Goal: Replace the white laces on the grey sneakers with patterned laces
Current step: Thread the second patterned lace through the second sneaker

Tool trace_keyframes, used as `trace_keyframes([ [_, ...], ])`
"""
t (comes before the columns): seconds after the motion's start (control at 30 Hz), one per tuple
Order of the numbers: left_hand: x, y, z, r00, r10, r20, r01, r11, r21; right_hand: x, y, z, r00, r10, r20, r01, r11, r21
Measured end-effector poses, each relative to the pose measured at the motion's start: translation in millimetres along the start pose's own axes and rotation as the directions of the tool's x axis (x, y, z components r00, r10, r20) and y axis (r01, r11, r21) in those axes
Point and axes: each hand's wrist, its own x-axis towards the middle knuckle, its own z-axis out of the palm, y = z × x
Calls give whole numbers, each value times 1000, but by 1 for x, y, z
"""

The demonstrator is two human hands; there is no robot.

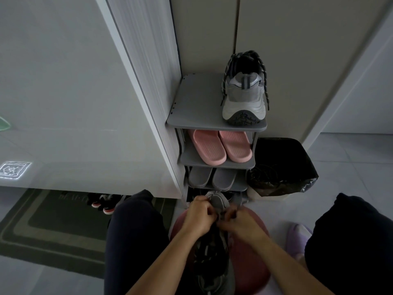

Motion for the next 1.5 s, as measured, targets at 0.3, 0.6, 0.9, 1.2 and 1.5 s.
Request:
trace_keyframes([
  [0.3, -14, -9, -33, 1000, 29, -8, -29, 999, -21, -1, 7, 17, 989, 144, -35, -147, 983, -113],
  [0.6, -35, -29, -52, 975, -197, 98, 202, 979, -41, -9, -1, 38, 985, 165, -49, -167, 985, -45],
  [0.9, -20, 13, -9, 967, -194, 168, 218, 965, -144, -15, -1, -1, 985, -29, -171, -23, 955, -295],
  [1.2, 12, 15, 2, 919, -303, 254, 389, 808, -442, -23, 4, 0, 989, 3, -149, -22, 992, -123],
  [1.5, 17, 12, 2, 937, -223, 269, 329, 824, -461, -21, 9, 5, 979, -10, -201, -18, 990, -138],
])
